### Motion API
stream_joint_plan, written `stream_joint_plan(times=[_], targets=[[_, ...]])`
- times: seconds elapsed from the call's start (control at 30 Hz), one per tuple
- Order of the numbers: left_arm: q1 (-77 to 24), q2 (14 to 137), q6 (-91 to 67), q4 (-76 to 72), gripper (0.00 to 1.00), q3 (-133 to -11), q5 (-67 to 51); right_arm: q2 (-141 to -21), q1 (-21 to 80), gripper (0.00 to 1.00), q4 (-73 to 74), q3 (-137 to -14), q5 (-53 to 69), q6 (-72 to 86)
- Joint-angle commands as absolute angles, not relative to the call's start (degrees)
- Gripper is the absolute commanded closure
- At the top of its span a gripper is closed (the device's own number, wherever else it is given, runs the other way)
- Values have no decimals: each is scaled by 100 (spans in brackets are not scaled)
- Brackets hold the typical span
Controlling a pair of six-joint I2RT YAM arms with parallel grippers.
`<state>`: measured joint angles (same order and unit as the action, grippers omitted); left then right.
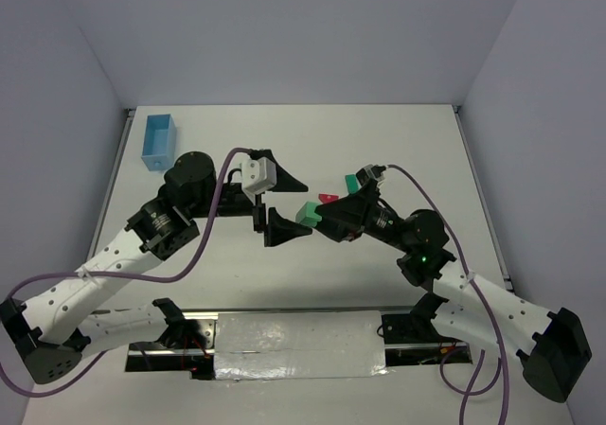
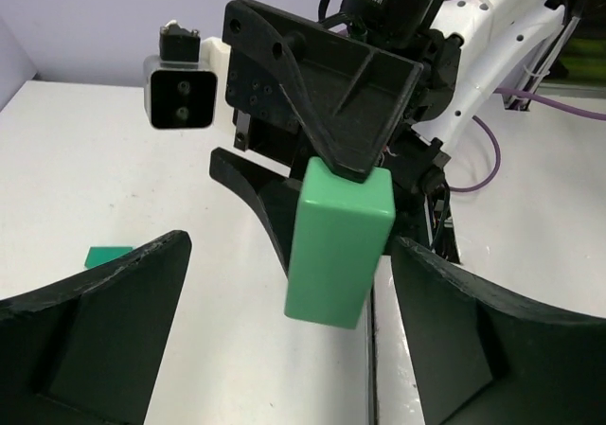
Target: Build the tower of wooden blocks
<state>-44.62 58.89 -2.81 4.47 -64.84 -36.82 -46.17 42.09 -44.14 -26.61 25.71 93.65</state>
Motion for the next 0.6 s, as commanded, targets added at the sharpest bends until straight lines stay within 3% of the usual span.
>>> stream_joint_plan(times=[0.0, 0.2, 0.57], targets=[[-4482, 5643, -97, 492, 1, -6706, -3612, -4561, 4122, 62, -4860, -2619, 2619, 9431], [-4482, 5520, -114, 510, 14, -6680, -3998, -4570, 4061, 63, -4975, -2584, 2681, 9449], [-4482, 5686, -404, 176, 25, -6636, -4017, -4702, 4052, 63, -5185, -2619, 2760, 9448]])
